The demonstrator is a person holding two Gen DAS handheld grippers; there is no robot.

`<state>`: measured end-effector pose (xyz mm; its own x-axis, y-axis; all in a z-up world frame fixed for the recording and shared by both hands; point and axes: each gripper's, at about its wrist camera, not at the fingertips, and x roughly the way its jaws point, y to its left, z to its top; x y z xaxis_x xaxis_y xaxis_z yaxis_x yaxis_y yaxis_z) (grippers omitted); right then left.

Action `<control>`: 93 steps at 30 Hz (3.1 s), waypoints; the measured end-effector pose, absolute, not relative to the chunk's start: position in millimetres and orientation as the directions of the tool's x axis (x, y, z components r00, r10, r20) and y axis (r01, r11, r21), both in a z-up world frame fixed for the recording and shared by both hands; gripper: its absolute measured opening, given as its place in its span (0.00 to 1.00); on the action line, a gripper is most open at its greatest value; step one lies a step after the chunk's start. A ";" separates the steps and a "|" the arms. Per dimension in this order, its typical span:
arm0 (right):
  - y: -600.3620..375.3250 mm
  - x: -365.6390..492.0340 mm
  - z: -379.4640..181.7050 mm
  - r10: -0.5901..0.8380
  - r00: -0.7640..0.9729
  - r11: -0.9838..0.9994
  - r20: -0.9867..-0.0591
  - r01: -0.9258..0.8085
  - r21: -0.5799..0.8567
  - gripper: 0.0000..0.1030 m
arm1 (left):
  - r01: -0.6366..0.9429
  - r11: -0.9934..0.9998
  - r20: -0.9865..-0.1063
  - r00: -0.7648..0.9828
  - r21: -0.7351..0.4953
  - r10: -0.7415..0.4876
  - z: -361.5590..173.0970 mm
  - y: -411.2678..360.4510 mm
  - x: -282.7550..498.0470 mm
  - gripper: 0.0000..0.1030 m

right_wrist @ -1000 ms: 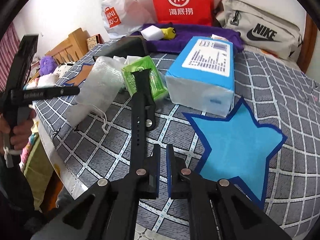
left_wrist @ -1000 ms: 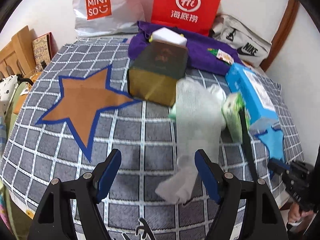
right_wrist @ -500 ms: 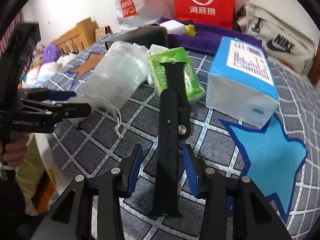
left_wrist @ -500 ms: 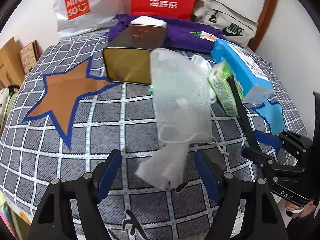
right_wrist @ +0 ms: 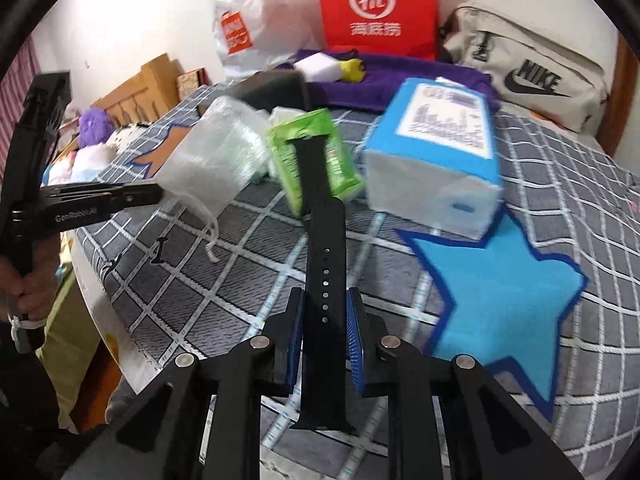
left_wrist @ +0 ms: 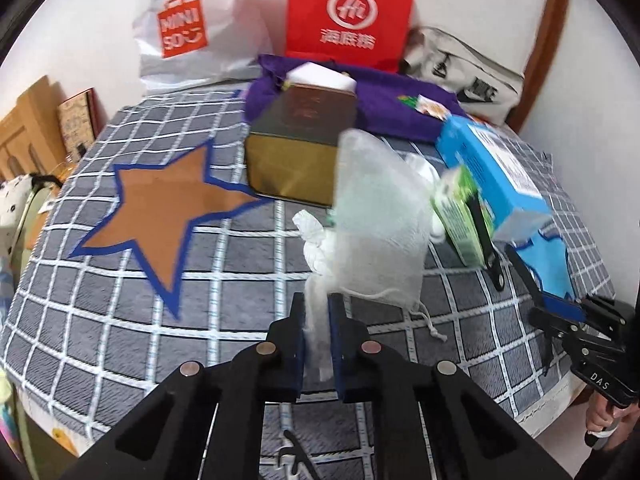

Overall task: Organize soft objects
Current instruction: 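Grasp the black strap with the right tool while the left tool grasps the white mesh bag, then carry the black strap and white mesh bag in both tools over the purple towel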

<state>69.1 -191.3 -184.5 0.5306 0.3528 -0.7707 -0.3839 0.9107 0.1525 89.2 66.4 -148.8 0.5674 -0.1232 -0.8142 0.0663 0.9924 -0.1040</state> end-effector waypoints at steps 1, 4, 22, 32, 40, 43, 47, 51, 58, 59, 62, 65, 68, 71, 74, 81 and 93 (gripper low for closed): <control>-195.4 69.4 -184.0 0.348 0.532 0.915 -0.772 -0.374 0.154 0.20 | 0.055 0.993 -0.812 0.572 -0.105 -0.118 -146.4 69.4 88.8 0.11; -206.6 70.4 -183.2 0.327 0.534 0.927 -0.779 -0.342 0.155 0.20 | 0.015 0.995 -0.806 0.585 -0.098 -0.088 -139.4 79.2 87.7 0.11; -219.2 80.3 -142.2 0.330 0.567 0.933 -0.755 -0.318 0.169 0.20 | -0.008 0.994 -0.775 0.627 -0.109 -0.080 -96.2 80.5 100.0 0.11; -222.3 93.8 -94.3 0.367 0.612 0.923 -0.700 -0.333 0.192 0.20 | 0.003 0.995 -0.740 0.668 -0.104 -0.079 -57.0 75.5 118.1 0.11; -227.5 113.2 -59.5 0.386 0.657 0.917 -0.647 -0.352 0.190 0.20 | 0.011 0.995 -0.715 0.695 -0.097 -0.077 -32.6 68.3 139.6 0.11; -228.7 126.4 -54.6 0.391 0.667 0.916 -0.634 -0.354 0.192 0.20 | 0.007 0.995 -0.710 0.700 -0.095 -0.073 -26.2 66.7 150.2 0.11; -227.2 146.2 -55.3 0.389 0.661 0.916 -0.641 -0.348 0.197 0.20 | 0.004 0.996 -0.710 0.701 -0.087 -0.065 -22.3 66.3 163.1 0.11; -224.6 166.3 -58.0 0.391 0.652 0.916 -0.650 -0.346 0.203 0.20 | -0.008 0.997 -0.714 0.698 -0.083 -0.054 -22.3 68.9 175.7 0.11; -221.9 199.6 -58.3 0.386 0.653 0.918 -0.652 -0.340 0.203 0.20 | -0.020 0.997 -0.721 0.692 -0.077 -0.042 -22.2 72.7 200.3 0.11; -221.8 204.8 -58.4 0.387 0.652 0.918 -0.652 -0.340 0.205 0.20 | -0.020 0.997 -0.722 0.690 -0.076 -0.041 -22.7 72.7 205.2 0.11; -220.5 220.9 -58.9 0.387 0.649 0.918 -0.655 -0.340 0.206 0.20 | -0.017 0.997 -0.725 0.688 -0.081 -0.047 -23.8 72.5 216.4 0.11; -218.5 235.5 -59.3 0.387 0.648 0.918 -0.656 -0.341 0.204 0.20 | -0.015 0.996 -0.727 0.684 -0.083 -0.050 -25.0 70.9 228.2 0.11; -216.3 248.5 -58.0 0.390 0.649 0.916 -0.653 -0.345 0.205 0.20 | -0.007 0.996 -0.729 0.682 -0.086 -0.058 -26.7 68.9 240.0 0.11; -213.9 261.6 -56.2 0.390 0.651 0.916 -0.651 -0.347 0.202 0.20 | -0.002 0.996 -0.734 0.676 -0.094 -0.068 -29.1 66.8 252.2 0.11; -212.0 275.8 -53.6 0.399 0.656 0.912 -0.641 -0.353 0.207 0.20 | 0.003 0.995 -0.737 0.671 -0.102 -0.078 -31.2 64.4 264.8 0.11; -206.6 312.3 -51.5 0.397 0.665 0.913 -0.632 -0.355 0.199 0.20 | 0.005 0.994 -0.747 0.659 -0.113 -0.088 -37.0 62.3 294.9 0.11; -201.7 370.8 -88.2 0.413 0.625 0.907 -0.662 -0.346 0.239 0.20 | 0.007 0.991 -0.775 0.622 -0.134 -0.109 -62.9 55.3 344.9 0.11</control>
<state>370.8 -201.7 -88.2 0.6254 0.4129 -0.6621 -0.3460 0.9073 0.2389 344.9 55.3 -62.9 0.6223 -0.1090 -0.7751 0.0067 0.9910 -0.1340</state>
